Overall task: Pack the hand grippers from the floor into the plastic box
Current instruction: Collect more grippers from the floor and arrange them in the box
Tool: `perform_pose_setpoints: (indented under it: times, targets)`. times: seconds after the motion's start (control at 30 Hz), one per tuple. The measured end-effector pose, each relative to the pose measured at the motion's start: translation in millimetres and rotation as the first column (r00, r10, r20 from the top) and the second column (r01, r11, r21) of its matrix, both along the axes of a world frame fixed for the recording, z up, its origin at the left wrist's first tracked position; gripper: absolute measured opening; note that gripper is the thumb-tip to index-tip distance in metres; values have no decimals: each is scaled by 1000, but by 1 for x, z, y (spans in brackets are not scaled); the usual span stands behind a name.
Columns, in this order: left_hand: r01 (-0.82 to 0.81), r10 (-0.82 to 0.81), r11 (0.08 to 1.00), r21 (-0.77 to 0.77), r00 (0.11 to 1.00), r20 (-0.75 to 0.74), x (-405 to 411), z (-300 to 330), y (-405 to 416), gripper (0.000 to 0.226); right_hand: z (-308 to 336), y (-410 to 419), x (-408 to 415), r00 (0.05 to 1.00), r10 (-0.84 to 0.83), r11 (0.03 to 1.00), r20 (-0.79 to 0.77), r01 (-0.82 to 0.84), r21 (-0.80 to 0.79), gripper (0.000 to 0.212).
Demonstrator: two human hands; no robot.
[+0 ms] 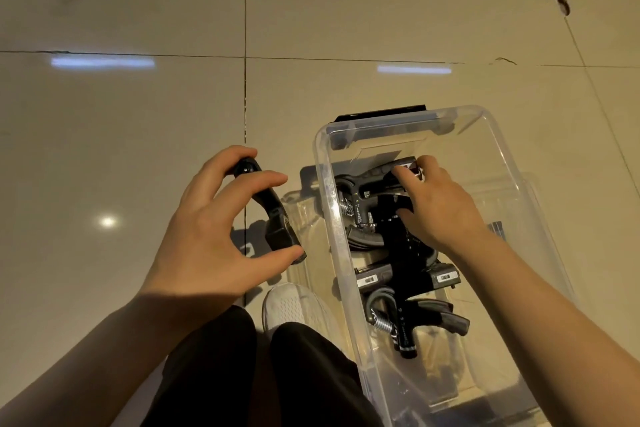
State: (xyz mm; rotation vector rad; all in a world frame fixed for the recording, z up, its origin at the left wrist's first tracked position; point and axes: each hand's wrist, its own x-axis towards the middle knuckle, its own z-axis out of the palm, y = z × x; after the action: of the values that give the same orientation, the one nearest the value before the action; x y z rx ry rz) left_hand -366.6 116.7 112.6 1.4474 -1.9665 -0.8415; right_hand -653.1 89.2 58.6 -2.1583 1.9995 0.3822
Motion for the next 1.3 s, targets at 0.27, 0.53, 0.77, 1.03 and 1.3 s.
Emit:
perform_pose_setpoints:
  times: [0.27, 0.53, 0.77, 1.03, 1.3]
  targets:
    - [14, -14, 1000, 19, 1000, -14, 1, -3, 4, 63, -7, -11, -4, 988, -53, 998, 145, 49, 32, 75]
    - [4, -4, 1000, 17, 1000, -21, 6, -3, 4, 64, 5, -4, -4, 985, -60, 998, 160, 64, -21, 75]
    - [-9, 10, 999, 31, 999, -34, 7, -3, 4, 64, -4, 0, -8, 983, -149, 989, 104, 146, 28, 70]
    - [-15, 16, 999, 38, 999, -40, 6, -4, 4, 66, -20, -7, -15, 977, -184, 974, 104, 168, 152, 58]
    - [-65, 68, 997, 35, 993, -96, 8, 1, 6, 65, -14, 15, 9, 955, -214, 966, 205, 239, -104, 61]
